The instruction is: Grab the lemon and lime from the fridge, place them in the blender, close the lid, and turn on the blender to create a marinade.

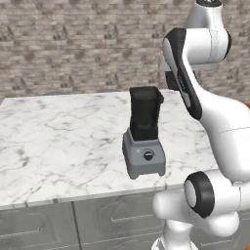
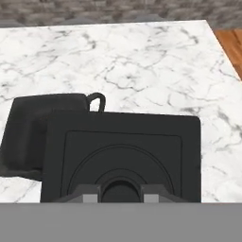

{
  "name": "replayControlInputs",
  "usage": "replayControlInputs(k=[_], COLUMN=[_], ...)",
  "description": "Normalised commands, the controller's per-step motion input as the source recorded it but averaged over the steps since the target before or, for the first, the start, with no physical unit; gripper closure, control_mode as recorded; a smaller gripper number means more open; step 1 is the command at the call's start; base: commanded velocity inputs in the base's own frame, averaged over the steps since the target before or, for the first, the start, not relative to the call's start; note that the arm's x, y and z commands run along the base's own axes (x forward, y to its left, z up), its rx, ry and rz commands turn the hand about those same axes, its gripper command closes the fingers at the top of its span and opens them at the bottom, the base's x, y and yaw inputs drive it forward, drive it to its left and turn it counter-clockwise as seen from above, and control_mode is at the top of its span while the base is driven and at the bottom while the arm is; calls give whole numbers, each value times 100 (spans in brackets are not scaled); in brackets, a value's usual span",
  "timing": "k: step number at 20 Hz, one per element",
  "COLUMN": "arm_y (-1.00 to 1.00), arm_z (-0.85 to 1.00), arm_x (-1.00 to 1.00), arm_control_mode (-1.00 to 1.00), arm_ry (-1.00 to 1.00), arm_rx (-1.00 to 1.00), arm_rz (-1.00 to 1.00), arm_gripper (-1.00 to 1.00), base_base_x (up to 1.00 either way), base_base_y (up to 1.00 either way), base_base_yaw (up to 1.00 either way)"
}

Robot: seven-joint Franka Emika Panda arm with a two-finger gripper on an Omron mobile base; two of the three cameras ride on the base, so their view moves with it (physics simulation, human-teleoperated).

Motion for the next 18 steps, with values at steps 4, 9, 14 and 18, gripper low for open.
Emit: replayControlInputs(k=[4, 9, 14, 18], arm_y=[74, 51, 32, 18], arm_z=[-26, -19, -4, 0], arm_x=[38, 74, 62, 38], arm_control_mode=[-100, -100, -100, -100], arm_ry=[0, 4, 22, 30], arm_rx=[4, 0, 6, 8], arm_rz=[8, 5, 6, 5], arm_gripper=[100, 100, 100, 100], base_base_x=[0, 0, 0, 0], base_base_y=[0, 0, 0, 0], base_base_yaw=[0, 0, 0, 0])
